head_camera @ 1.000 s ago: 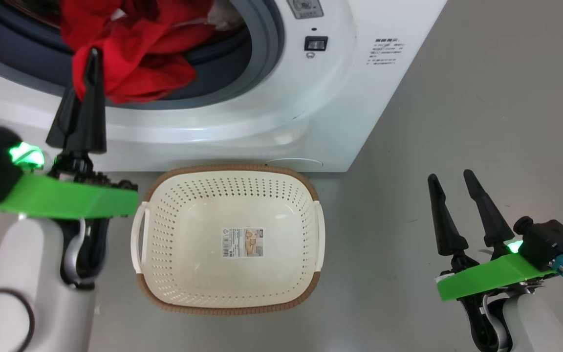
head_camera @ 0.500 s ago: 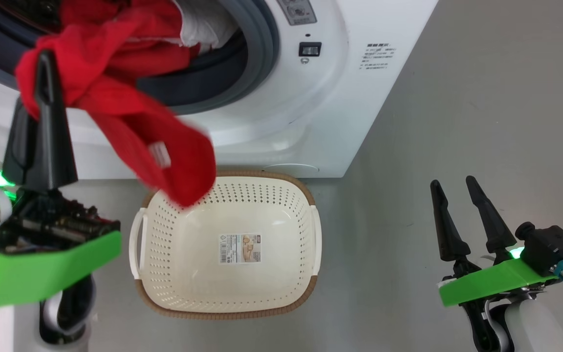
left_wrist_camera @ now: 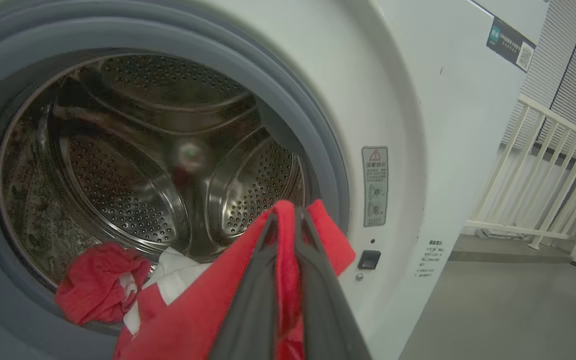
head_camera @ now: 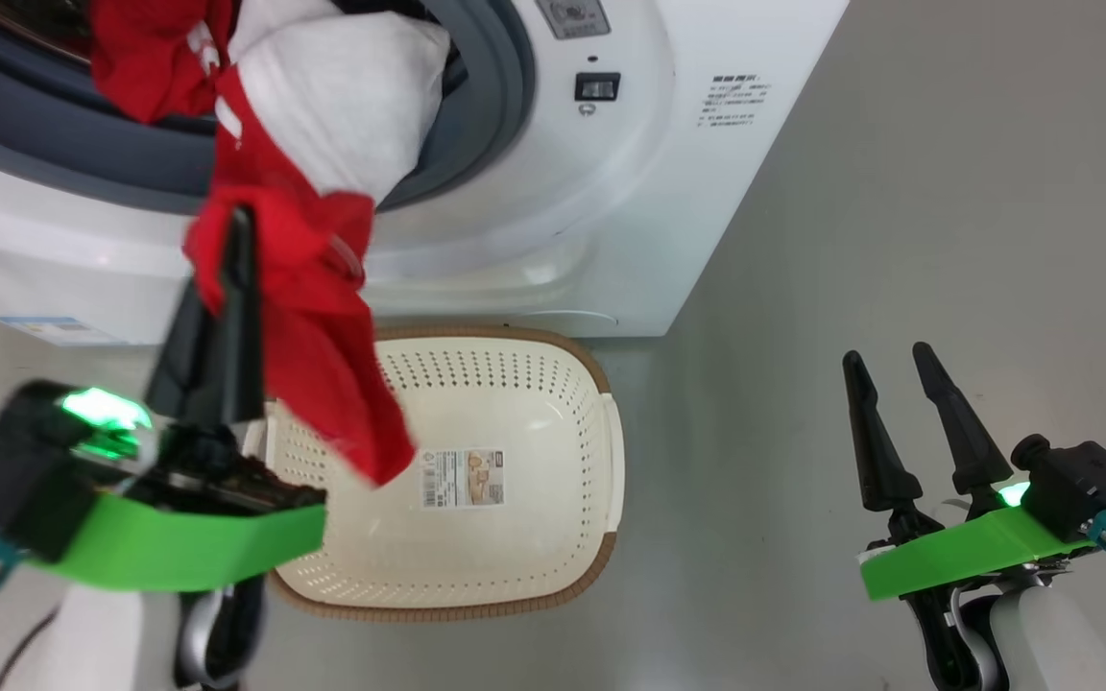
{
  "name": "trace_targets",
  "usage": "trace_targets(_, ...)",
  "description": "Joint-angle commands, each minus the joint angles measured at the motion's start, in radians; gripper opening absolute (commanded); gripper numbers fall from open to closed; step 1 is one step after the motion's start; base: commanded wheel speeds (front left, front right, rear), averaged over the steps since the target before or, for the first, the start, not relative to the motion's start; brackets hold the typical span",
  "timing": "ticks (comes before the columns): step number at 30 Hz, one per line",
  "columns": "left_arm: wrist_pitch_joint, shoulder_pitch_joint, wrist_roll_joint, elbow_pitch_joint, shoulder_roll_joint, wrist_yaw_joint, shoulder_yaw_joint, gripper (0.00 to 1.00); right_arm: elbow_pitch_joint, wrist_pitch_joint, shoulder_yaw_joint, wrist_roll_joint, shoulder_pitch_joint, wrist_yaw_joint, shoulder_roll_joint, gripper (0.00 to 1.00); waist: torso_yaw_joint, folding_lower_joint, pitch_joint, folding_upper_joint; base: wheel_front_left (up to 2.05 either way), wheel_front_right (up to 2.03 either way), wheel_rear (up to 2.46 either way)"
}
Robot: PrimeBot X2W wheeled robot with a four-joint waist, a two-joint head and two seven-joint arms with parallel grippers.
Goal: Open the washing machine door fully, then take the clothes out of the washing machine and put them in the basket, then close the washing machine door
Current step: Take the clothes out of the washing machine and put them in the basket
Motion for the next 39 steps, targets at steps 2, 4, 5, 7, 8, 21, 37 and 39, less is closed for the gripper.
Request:
trace_targets(2, -0.004, 0.02, -0.003, 0.042, 0.017, 0.001, 0.011, 0.0, -0.026, -0.006, 0.025, 0.004, -0.008, 0.006, -0.003, 1.0, -0.007, 0.0, 0.022, 0.0, 0.0, 0.0, 0.0)
trace_targets(4, -0.004, 0.02, -0.005, 0.101, 0.02, 0.001, -0.007, 0.0, -0.028, -0.006, 0.027, 0.008, -0.013, 0.006, -0.003, 1.0, -0.011, 0.0, 0.037, 0.0, 0.0, 0.0, 0.0)
trace_targets(5, -0.004, 0.02, -0.005, 0.101, 0.02, 0.001, -0.007, 0.0, -0.028, -0.006, 0.027, 0.008, -0.013, 0.006, -0.003, 1.0, -0.011, 0.0, 0.037, 0.0, 0.0, 0.0, 0.0)
trace_targets(7, -0.004, 0.013, -0.009, 0.166, 0.024, 0.001, -0.022, 0.0, -0.029, -0.006, 0.03, 0.01, -0.018, 0.006, -0.003, 1.0, -0.015, 0.0, 0.052, 0.0, 0.0, 0.0, 0.0)
trace_targets(8, -0.004, 0.007, -0.008, 0.198, 0.027, 0.001, -0.031, 0.0, -0.031, -0.006, 0.031, 0.011, -0.022, 0.006, -0.003, 1.0, -0.017, 0.0, 0.06, 0.0, 0.0, 0.0, 0.0)
trace_targets(21, -0.004, -0.149, -0.003, 0.576, 0.055, 0.001, -0.092, 0.0, -0.046, -0.006, 0.045, 0.021, -0.066, 0.006, -0.003, 1.0, -0.042, 0.0, 0.161, 0.0, 0.0, 0.0, 0.0)
trace_targets(37, -0.004, -0.329, -0.016, 0.869, 0.073, 0.001, -0.141, 1.0, -0.058, -0.006, 0.06, 0.033, -0.098, 0.006, -0.003, 1.0, -0.067, 0.0, 0.24, 0.0, 0.0, 0.0, 0.0)
trace_targets(39, -0.004, -0.342, -0.02, 0.885, 0.075, 0.001, -0.14, 1.0, -0.058, -0.006, 0.06, 0.032, -0.1, 0.006, -0.003, 1.0, -0.067, 0.0, 0.242, 0.0, 0.0, 0.0, 0.0)
